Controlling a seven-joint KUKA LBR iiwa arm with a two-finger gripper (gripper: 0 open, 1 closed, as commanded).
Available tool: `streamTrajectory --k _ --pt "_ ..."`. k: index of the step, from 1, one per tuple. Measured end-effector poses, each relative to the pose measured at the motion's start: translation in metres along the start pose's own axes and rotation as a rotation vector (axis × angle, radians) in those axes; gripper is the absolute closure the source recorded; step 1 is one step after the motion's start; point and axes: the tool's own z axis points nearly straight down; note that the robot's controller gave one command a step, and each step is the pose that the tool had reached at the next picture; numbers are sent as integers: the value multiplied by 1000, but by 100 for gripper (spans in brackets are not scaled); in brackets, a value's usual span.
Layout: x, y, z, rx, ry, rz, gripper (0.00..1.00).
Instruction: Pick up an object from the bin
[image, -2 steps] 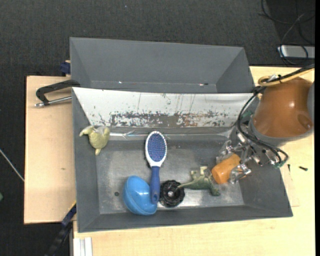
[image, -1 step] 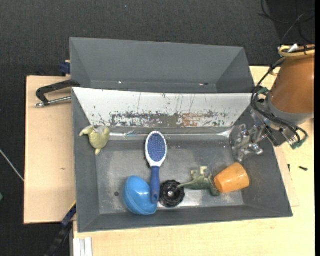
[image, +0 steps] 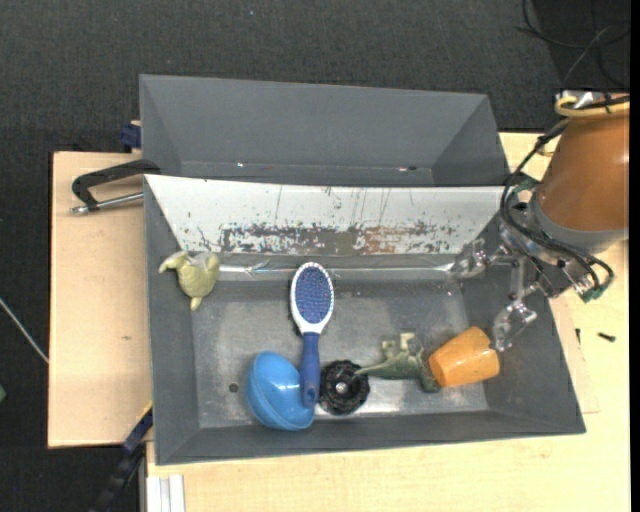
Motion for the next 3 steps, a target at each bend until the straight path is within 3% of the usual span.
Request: streamTrajectory --k 1,2,3 --pt "15 -17 120 3 -2 -155 0" --pt "16 -16 122 0 2 -156 100" --pt "15 -8 4 6 -6 -150 100"
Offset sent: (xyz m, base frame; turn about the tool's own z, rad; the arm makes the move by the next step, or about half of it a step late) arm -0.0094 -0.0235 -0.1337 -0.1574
